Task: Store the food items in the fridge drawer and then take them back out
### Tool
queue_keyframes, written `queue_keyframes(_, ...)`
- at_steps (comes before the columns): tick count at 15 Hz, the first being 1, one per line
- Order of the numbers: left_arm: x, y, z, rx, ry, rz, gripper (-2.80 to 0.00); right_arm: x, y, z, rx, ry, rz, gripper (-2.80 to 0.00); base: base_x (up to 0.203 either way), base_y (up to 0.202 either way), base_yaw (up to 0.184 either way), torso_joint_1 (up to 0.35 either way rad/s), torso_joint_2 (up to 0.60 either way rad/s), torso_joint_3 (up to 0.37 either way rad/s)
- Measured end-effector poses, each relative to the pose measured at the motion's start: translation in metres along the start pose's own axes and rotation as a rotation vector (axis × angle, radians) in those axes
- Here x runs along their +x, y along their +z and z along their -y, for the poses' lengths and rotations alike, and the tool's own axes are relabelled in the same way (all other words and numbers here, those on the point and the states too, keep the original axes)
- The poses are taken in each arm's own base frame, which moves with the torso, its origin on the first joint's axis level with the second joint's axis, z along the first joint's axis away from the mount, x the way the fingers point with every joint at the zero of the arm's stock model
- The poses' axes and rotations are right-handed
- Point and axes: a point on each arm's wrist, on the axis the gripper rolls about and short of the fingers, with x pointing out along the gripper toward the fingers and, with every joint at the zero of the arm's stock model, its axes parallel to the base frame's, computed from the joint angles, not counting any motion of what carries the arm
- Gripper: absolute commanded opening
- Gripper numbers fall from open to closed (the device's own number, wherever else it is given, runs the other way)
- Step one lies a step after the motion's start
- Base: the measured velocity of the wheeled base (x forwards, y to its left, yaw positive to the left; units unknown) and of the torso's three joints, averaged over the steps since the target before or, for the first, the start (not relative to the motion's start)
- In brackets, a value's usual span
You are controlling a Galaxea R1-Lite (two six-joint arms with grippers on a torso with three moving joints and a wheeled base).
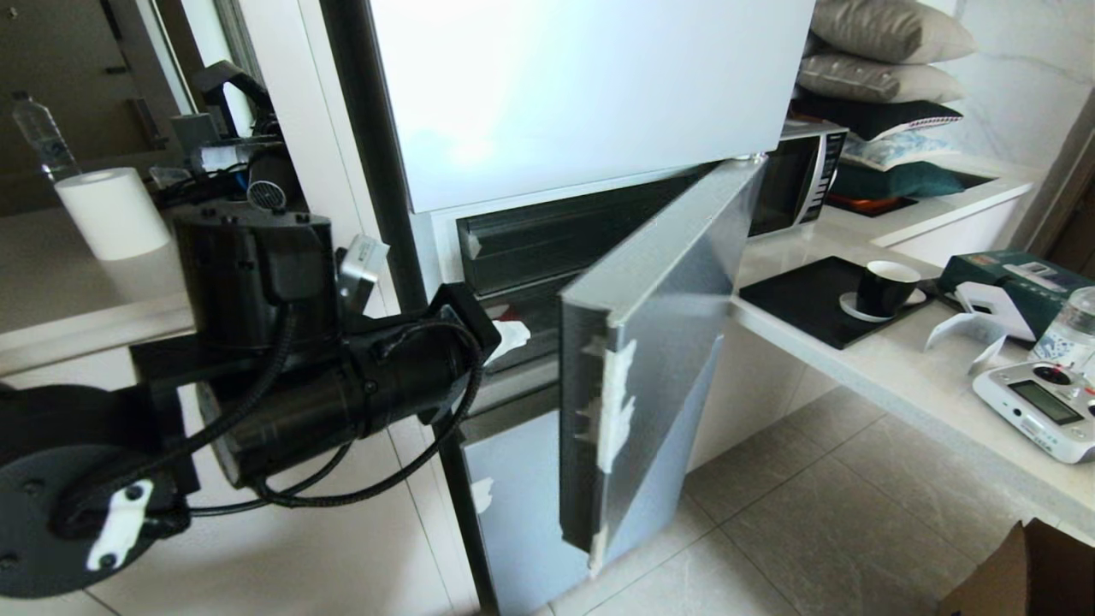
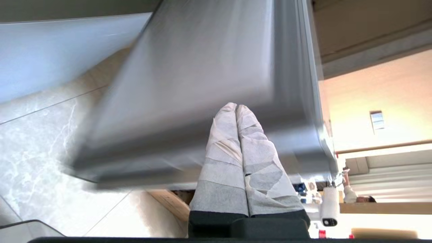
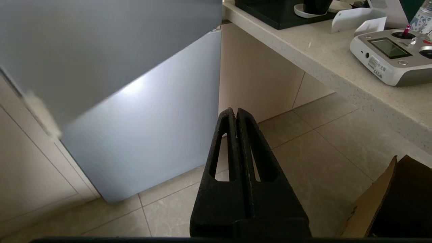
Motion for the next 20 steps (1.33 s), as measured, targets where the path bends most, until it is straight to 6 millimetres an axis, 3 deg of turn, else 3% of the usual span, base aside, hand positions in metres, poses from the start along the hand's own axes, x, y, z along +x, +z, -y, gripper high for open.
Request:
queue_keyframes(3,-0.023,-0.001,0.0,0.034,-0.003,0.003,-2.8,0.0,0.0,0.0,0.0,0.0,0.0,-2.8,0.0,0.0,0.0,0.0,0.0,0.0)
queue_keyframes(6,-0.06,-0.002,-0.005,0.183,0.056,0.051,-2.8,0.0,0.0,0.0,0.0,0.0,0.0,-2.8,0.0,0.0,0.0,0.0,0.0,0.0)
queue_keyframes(9,-0.116,0.003,-0.015,0.453,0.249,0.168,-2.8,0.0,0.0,0.0,0.0,0.0,0.0,-2.8,0.0,0.0,0.0,0.0,0.0,0.0)
queue_keyframes(13,-0.2,0.017,-0.059,0.678,0.685,0.433,-2.8,0.0,0.0,0.0,0.0,0.0,0.0,-2.8,0.0,0.0,0.0,0.0,0.0,0.0)
queue_keyframes(14,-0.223,0.006,-0.07,0.705,0.777,0.48,-2.8,0.0,0.0,0.0,0.0,0.0,0.0,-2.8,0.0,0.0,0.0,0.0,0.0,0.0)
queue_keyframes(16,-0.251,-0.039,-0.101,0.77,0.885,0.439,-2.8,0.0,0.0,0.0,0.0,0.0,0.0,-2.8,0.0,0.0,0.0,0.0,0.0,0.0)
queue_keyframes(18,-0.257,-0.084,-0.136,0.856,0.856,0.284,-2.8,0.0,0.0,0.0,0.001,0.0,0.0,-2.8,0.0,0.0,0.0,0.0,0.0,0.0)
queue_keyframes(20,-0.257,-0.109,-0.154,0.912,0.736,0.12,-2.8,0.0,0.0,0.0,0.002,0.0,0.0,-2.8,0.0,0.0,0.0,0.0,0.0,0.0)
